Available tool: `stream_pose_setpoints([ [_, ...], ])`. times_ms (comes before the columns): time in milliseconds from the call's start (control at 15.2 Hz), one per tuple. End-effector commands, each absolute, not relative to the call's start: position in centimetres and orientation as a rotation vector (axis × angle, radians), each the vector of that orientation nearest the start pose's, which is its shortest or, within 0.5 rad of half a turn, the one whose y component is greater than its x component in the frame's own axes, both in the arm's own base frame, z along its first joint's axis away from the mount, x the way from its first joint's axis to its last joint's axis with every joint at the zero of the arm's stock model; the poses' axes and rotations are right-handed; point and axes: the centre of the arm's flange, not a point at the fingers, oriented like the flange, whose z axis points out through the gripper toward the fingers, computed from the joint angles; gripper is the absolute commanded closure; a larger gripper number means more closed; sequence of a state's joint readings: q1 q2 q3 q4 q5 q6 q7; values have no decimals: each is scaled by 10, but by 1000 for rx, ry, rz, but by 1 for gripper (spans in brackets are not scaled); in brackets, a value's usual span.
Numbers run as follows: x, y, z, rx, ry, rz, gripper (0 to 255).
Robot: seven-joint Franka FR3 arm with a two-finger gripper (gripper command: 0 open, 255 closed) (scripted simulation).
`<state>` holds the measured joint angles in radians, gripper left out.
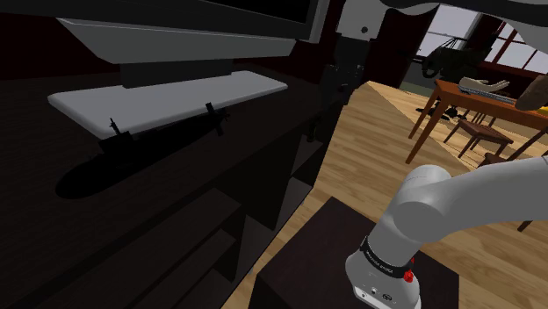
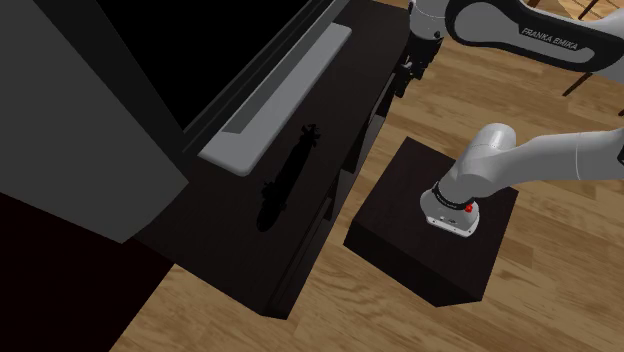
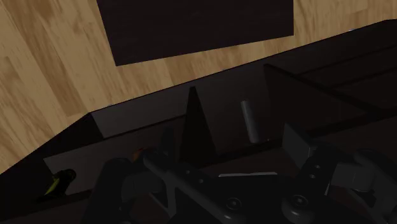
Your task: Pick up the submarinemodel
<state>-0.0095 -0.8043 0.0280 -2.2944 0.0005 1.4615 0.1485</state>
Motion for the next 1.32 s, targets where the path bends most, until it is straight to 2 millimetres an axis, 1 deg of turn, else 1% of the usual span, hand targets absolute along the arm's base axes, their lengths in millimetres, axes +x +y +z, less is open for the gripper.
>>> stream_pose_setpoints([
  [0,291,9,615,-3156,219,43,0],
  [330,278,74,618,-3134,516,72,0],
  [594,278,127,619,-3096,751,95,0],
  [924,288,192,620,-3023,1042,123,0],
  [1254,310,255,619,-2922,1325,150,0],
])
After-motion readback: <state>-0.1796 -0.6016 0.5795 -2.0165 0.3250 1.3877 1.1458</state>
